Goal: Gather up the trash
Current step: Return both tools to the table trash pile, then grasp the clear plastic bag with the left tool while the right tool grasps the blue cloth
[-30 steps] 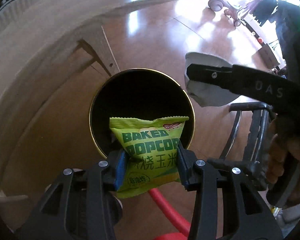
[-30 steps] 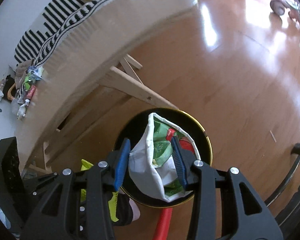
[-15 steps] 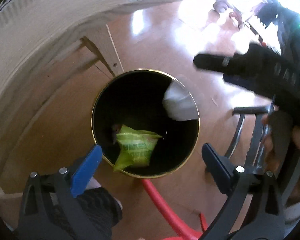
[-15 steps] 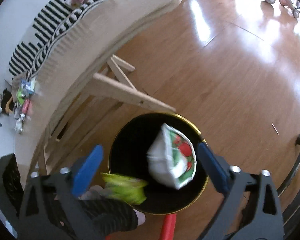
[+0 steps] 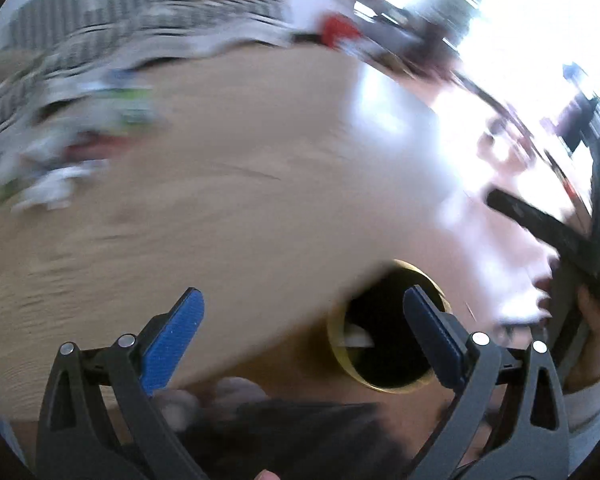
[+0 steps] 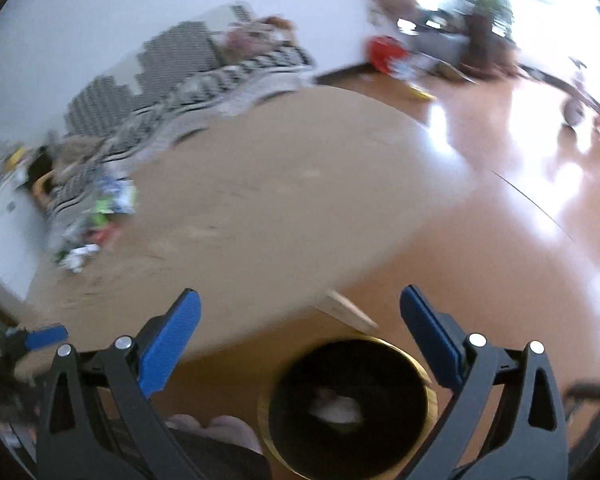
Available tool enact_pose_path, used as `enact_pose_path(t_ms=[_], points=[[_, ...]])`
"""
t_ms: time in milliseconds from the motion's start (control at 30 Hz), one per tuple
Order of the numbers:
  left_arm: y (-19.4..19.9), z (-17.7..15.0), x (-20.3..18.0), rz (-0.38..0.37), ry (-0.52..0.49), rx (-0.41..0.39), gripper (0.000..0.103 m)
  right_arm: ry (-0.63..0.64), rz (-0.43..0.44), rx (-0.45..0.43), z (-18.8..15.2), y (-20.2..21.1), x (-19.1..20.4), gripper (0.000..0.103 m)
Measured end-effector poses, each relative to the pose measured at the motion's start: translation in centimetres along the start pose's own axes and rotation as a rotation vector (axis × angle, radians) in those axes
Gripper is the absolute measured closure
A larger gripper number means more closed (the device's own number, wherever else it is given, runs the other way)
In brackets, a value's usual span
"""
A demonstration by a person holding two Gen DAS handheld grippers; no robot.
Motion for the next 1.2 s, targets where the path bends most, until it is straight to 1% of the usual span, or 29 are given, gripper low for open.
enact_pose_path(t_ms=[67, 100, 167, 233, 300, 367, 433, 500, 600, 733, 767, 867, 1000, 1100, 1133, 1167, 1200], points=[[1.8, 1.0, 5.0, 0.076, 0.082, -0.040, 0.006, 0.042, 0.035, 0.012, 1.4, -1.4, 2.8, 0.007], [2.9, 1.5, 8.7, 0.126, 0.137, -0.058, 0.006, 0.067, 0.057, 0.018, 2.3, -2.4, 4.7, 0.007], [4.5, 2.2, 14.5, 0.201, 0.235, -0.076, 0.006, 0.096, 0.082, 0.020, 3.3, -3.7, 7.1, 0.007], [5.7, 2.6, 19.0, 0.251, 0.307, -0.095, 0.006, 0.136, 0.104, 0.025, 4.6, -5.2, 10.1, 0.007], [6.6, 3.7, 23.4, 0.298, 0.351, -0.101, 0.006, 0.165, 0.112, 0.029, 5.9, -6.9, 12.7, 0.007], [6.7, 4.9, 25.9, 0.333, 0.354, -0.101, 0.006, 0.188, 0.119, 0.027, 7.6, -8.6, 15.4, 0.007], [6.1, 6.6, 28.1, 0.349, 0.352, -0.101, 0.006, 0.201, 0.132, 0.023, 8.9, -10.1, 17.4, 0.007], [5.3, 7.9, 29.5, 0.340, 0.352, -0.095, 0.006, 0.207, 0.151, 0.030, 10.5, -11.8, 19.6, 0.007], [2.9, 11.0, 30.7, 0.343, 0.309, -0.077, 0.006, 0.207, 0.180, 0.055, 12.7, -14.9, 22.7, 0.007], [-0.9, 13.3, 31.6, 0.329, 0.249, -0.036, 0.006, 0.228, 0.208, 0.087, 15.5, -19.3, 26.4, 0.007], [-1.7, 13.8, 31.7, 0.329, 0.232, -0.024, 0.006, 0.232, 0.212, 0.091, 15.7, -19.8, 26.5, 0.007], [-3.8, 14.5, 32.7, 0.329, 0.209, -0.007, 0.006, 0.263, 0.230, 0.118, 17.1, -23.0, 28.5, 0.007], [-6.0, 16.0, 33.5, 0.341, 0.184, 0.008, 0.006, 0.297, 0.241, 0.170, 18.8, -27.9, 31.0, 0.007], [-7.4, 16.6, 34.2, 0.347, 0.172, 0.017, 0.006, 0.316, 0.246, 0.208, 19.0, -30.6, 32.4, 0.007], [-7.7, 16.6, 34.3, 0.338, 0.178, 0.020, 0.007, 0.319, 0.246, 0.214, 19.0, -31.2, 32.6, 0.013], [-8.2, 16.6, 34.6, 0.318, 0.186, 0.028, 0.019, 0.314, 0.251, 0.223, 19.0, -31.8, 32.8, 0.036], [-8.5, 16.6, 34.8, 0.321, 0.191, 0.035, 0.032, 0.304, 0.254, 0.229, 18.9, -32.1, 32.6, 0.057]])
Point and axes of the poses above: each gripper's, at about its wrist camera, not at the fingertips, and y roughly against the way its jaws point, x to its left, z to its top, the point moved 1 cm from there along -y, roughly the way its jaws point, and after that the axes turned 5 degrees about y, right-handed, at the moved point
